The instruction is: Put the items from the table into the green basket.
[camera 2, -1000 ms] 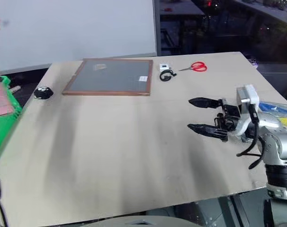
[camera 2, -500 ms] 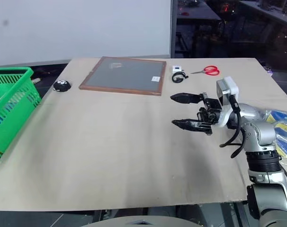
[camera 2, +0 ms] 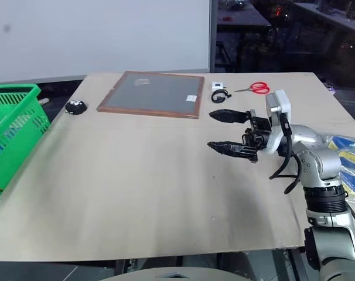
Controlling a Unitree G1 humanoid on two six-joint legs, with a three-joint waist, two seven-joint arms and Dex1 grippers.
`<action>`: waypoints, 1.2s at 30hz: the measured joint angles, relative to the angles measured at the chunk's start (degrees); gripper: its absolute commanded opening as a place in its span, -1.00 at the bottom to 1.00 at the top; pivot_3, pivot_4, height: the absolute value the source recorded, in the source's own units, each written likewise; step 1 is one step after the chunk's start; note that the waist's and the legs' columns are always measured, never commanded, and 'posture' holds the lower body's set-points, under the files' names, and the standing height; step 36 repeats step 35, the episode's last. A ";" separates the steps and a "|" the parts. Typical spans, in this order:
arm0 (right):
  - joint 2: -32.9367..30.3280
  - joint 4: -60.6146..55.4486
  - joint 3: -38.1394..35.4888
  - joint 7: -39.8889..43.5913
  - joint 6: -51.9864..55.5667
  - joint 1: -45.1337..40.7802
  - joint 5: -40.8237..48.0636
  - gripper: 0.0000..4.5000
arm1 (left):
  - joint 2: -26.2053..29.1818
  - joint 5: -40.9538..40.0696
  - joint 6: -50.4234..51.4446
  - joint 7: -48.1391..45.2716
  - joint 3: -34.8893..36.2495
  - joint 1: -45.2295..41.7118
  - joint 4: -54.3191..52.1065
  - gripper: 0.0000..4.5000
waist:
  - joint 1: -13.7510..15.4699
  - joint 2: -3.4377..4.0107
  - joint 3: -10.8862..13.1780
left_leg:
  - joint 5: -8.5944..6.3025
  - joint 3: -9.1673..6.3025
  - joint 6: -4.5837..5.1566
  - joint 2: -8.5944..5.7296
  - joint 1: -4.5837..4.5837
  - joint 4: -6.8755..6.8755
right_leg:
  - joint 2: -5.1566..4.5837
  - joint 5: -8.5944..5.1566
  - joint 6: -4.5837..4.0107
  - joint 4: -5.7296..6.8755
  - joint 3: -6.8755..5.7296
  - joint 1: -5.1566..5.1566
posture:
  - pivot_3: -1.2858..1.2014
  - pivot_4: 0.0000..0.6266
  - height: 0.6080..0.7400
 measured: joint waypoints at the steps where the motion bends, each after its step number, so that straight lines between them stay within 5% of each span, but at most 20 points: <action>1: -0.07 0.08 -0.07 0.13 -0.31 0.33 -0.05 1.00 | -0.19 0.69 -0.28 0.33 -0.59 -0.39 0.59 0.69 | 0.00 -0.01 0.00 | 0.00 0.00 0.00 0.00 0.00 0.00 | 0.00 0.00 0.00 0.00 0.00 0.00 | 0.09 -1.00 1.00; 3: -0.21 0.19 -0.27 0.49 -0.72 0.93 -0.08 1.00 | -0.19 1.51 -0.55 1.22 -1.68 -1.09 1.33 0.98 | -0.03 -0.02 -0.01 | 0.00 0.00 0.00 0.00 0.01 0.00 | 0.00 0.00 0.00 0.00 0.00 0.02 | 0.09 -1.00 1.00; 8: -0.98 1.20 -0.67 1.85 -2.10 2.45 -0.41 1.00 | -0.48 0.48 -1.91 2.16 -0.93 -3.16 1.81 0.98 | 0.03 -0.03 -0.02 | 0.00 0.01 0.00 0.00 0.12 0.00 | -0.01 0.00 0.00 0.02 0.00 0.11 | 0.10 -1.00 1.00; 10: -1.33 1.80 -0.84 2.56 -2.92 3.30 -0.90 1.00 | -3.75 -6.21 -2.27 -0.62 4.88 -4.79 0.98 0.98 | 0.28 0.03 -0.06 | 0.00 0.01 0.00 0.00 0.23 0.00 | -0.02 0.00 0.00 0.02 0.00 0.23 | 0.10 -1.00 1.00; 14: -1.60 4.74 -1.98 3.72 -5.45 6.20 -2.25 1.00 | -17.23 -25.28 0.91 -9.92 17.89 1.69 -16.00 0.98 | 0.38 0.26 -0.25 | 0.00 0.10 0.00 0.02 0.54 0.04 | -0.08 0.01 -0.01 -0.07 0.04 0.55 | 0.09 -1.00 1.00; 18: -1.51 11.06 -2.81 3.38 -9.87 9.83 -6.21 1.00 | -34.84 -40.70 11.01 -14.58 20.03 16.39 -42.07 0.98 | -0.51 0.34 -0.44 | -0.01 0.31 0.02 0.03 0.55 0.08 | -0.12 0.04 -0.05 0.03 0.28 0.49 | 0.09 -1.00 1.00; 26: 0.15 17.84 -2.46 -4.21 -20.19 14.86 -17.42 1.00 | -43.43 -46.30 19.03 -21.56 14.46 38.91 -61.86 0.98 | -2.99 0.47 -0.56 | -0.01 0.56 0.02 0.28 0.73 -0.07 | 0.24 0.03 -0.19 0.02 0.55 0.42 | 0.07 -1.00 1.00; 36: 2.52 22.65 -1.49 -12.19 -28.97 16.27 -25.88 1.00 | -47.46 -46.75 20.00 -25.29 11.18 42.21 -64.23 0.98 | -2.98 0.52 -0.59 | -0.01 0.76 0.02 0.28 1.43 0.12 | 0.25 -0.24 -0.20 -0.22 0.68 1.29 | 0.06 -1.00 1.00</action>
